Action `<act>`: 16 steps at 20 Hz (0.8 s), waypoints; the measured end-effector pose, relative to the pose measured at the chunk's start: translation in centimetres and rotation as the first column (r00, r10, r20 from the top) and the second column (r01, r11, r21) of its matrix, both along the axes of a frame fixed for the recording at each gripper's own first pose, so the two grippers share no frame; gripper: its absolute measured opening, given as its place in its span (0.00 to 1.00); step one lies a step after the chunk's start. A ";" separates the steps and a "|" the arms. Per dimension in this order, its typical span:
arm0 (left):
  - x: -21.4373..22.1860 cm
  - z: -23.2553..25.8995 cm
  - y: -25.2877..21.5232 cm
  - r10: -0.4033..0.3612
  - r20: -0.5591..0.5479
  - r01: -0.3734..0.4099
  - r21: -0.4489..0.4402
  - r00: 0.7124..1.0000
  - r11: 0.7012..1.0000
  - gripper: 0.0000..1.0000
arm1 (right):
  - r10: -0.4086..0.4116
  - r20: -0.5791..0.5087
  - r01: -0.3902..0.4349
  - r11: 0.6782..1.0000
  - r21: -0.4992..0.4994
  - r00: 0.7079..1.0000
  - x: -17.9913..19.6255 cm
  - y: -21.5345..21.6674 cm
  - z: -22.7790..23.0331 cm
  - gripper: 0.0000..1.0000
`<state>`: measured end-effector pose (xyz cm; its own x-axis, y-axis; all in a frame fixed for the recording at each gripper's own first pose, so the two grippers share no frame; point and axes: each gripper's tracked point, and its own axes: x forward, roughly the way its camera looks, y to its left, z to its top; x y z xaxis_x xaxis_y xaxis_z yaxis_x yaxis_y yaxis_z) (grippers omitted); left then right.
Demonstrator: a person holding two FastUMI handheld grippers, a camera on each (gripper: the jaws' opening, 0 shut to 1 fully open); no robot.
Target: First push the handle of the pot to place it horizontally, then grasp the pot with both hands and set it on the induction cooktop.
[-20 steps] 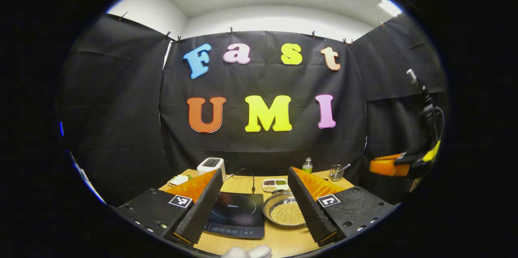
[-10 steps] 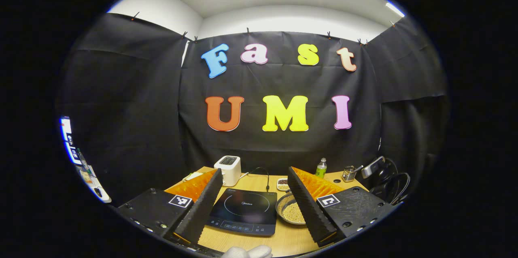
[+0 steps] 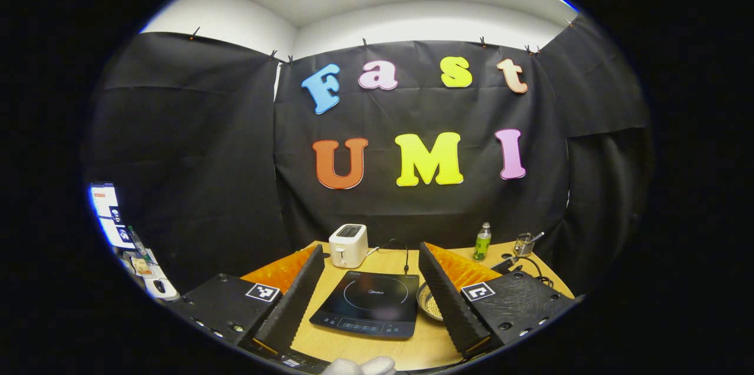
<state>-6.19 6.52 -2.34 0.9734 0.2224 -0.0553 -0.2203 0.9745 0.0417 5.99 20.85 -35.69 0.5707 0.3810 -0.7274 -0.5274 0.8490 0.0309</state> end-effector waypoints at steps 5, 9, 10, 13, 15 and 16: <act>0.3 0.0 0.0 0.004 -0.003 -0.004 0.008 1.000 1.000 0.95 | -0.029 -0.031 0.029 1.000 -0.013 0.999 0.6 -1.3 -1.7 0.04; 0.7 -0.4 -0.3 -0.005 -0.017 0.005 0.002 1.000 1.000 0.95 | -0.055 -0.045 0.055 0.998 -0.005 0.997 0.6 -2.6 -2.3 0.04; 0.8 -0.5 -0.3 -0.009 -0.020 0.009 0.003 1.000 1.000 0.95 | -0.061 -0.042 0.061 0.998 -0.004 0.997 0.6 -3.0 -2.5 0.01; 1.4 0.0 -0.9 -0.025 -0.017 0.026 0.011 1.000 1.000 0.95 | -0.084 -0.049 0.085 0.996 0.015 0.995 0.8 -3.9 -2.7 0.01; 1.8 0.1 -1.5 -0.037 -0.014 0.037 0.015 0.999 0.999 0.95 | -0.097 -0.043 0.098 0.995 0.015 0.994 1.3 -4.6 -2.8 0.00; 2.0 0.1 -1.7 -0.043 -0.013 0.043 0.015 0.999 0.999 0.95 | -0.100 -0.038 0.100 0.995 0.011 0.994 1.5 -5.0 -2.8 0.04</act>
